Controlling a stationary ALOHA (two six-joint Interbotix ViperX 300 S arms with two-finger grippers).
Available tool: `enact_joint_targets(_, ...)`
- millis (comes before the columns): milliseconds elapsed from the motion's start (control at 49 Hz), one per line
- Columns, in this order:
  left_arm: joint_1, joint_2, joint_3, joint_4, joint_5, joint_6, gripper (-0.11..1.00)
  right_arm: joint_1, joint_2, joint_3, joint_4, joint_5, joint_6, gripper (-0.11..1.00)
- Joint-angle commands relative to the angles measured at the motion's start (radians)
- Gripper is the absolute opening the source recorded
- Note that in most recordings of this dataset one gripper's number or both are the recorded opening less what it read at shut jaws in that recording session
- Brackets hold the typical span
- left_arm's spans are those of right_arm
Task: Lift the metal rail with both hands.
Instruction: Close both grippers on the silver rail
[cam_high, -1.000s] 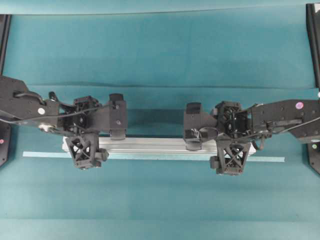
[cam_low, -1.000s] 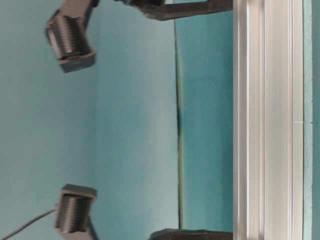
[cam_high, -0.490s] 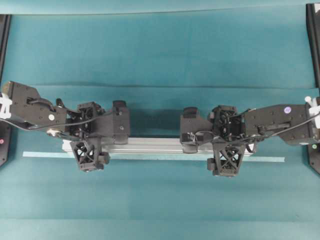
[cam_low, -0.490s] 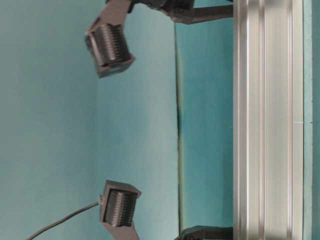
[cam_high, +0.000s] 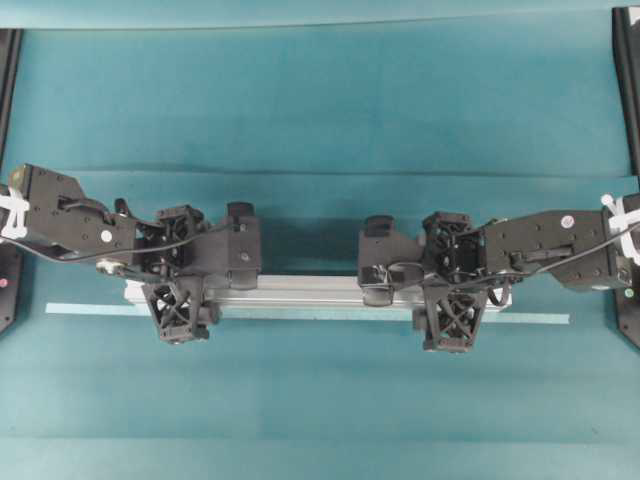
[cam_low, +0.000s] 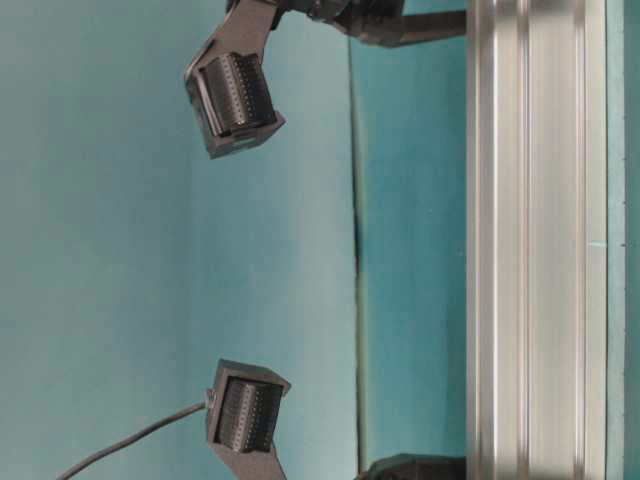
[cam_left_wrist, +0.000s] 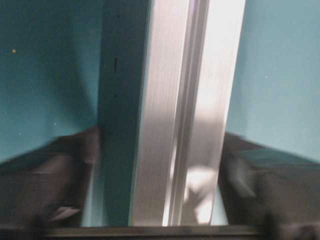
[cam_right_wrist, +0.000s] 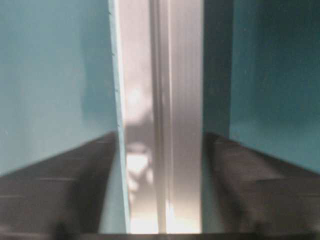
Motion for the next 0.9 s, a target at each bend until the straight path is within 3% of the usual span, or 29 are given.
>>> enact_joint_targets(0, -0.003, -0.006, -0.005, 0.005, 0.002, -0.002, 0.66, -0.002, 0.008, -0.003, -0.002, 0.012, 0.014, 0.50)
enact_joint_targets(41, -0.003, -0.005, -0.005, 0.005, 0.000, 0.000, 0.55, -0.002, 0.008, -0.005, -0.002, 0.018, 0.015, 0.39)
enact_joint_targets(82, -0.003, -0.005, -0.005, 0.005, 0.000, 0.002, 0.42, -0.002, 0.008, -0.005, -0.002, 0.021, 0.017, 0.38)
enact_joint_targets(122, -0.003, -0.005, -0.005, 0.005, 0.000, 0.002, 0.37, -0.002, 0.008, -0.005, -0.002, 0.021, 0.017, 0.38)
enact_joint_targets(878, -0.003, -0.015, -0.017, 0.005, -0.002, -0.006, 0.37, -0.002, 0.005, -0.017, -0.002, 0.048, 0.017, 0.38)
